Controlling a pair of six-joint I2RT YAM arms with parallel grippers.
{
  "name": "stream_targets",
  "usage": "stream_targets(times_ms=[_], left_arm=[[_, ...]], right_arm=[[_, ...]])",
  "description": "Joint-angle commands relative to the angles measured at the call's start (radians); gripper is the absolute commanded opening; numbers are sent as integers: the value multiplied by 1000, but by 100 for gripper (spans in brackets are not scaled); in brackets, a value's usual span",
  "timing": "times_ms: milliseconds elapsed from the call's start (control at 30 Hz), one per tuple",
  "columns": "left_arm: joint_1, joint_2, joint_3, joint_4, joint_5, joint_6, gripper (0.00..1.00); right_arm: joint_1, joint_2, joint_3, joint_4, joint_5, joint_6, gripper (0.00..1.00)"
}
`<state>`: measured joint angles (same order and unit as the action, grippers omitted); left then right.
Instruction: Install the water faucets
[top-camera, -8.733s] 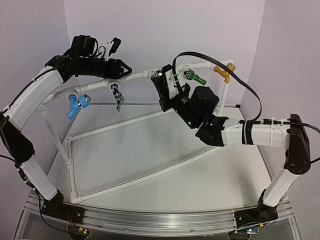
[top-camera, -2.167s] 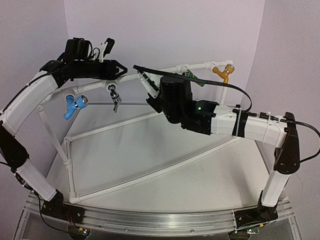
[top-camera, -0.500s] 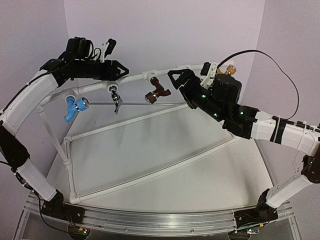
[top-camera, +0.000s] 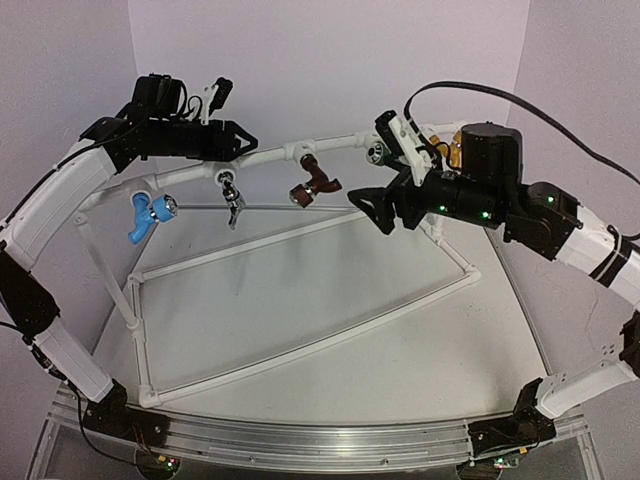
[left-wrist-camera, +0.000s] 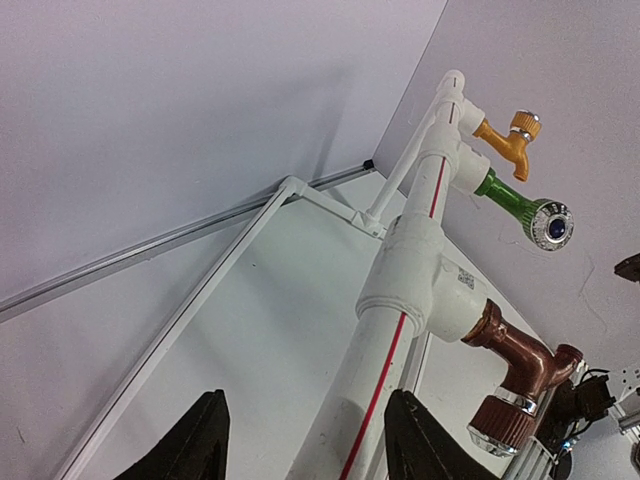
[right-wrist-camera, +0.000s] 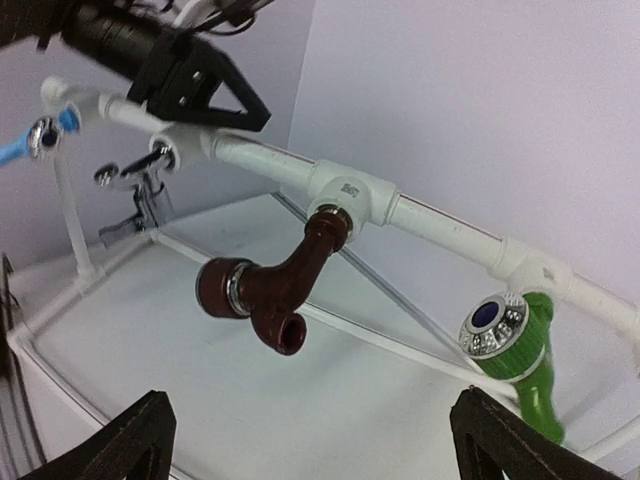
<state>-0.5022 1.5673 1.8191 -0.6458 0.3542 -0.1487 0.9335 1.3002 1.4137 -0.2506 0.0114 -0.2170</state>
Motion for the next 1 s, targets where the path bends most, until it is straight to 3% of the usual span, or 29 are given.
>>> stream_targets(times_ms=[0,233,367,700,967], left_arm=[[-22,56,-51,-274,31,-26,56],[-22,53,-53,-281,28,-25,56],[-23,51,-55,-281,28,-25,56],[-23,51,-52,-278,35,-28,56],[-22,40,-54,-282,37,-29,56]], right_arm=[[61,59,106,-162,72,-498,97],[154,189,176,-118,409,-890,93],[190,224,155,5,561,-1092,93],[216,335,152,233,630,-1359,97],[216,445,205,413,678,-1479,88]])
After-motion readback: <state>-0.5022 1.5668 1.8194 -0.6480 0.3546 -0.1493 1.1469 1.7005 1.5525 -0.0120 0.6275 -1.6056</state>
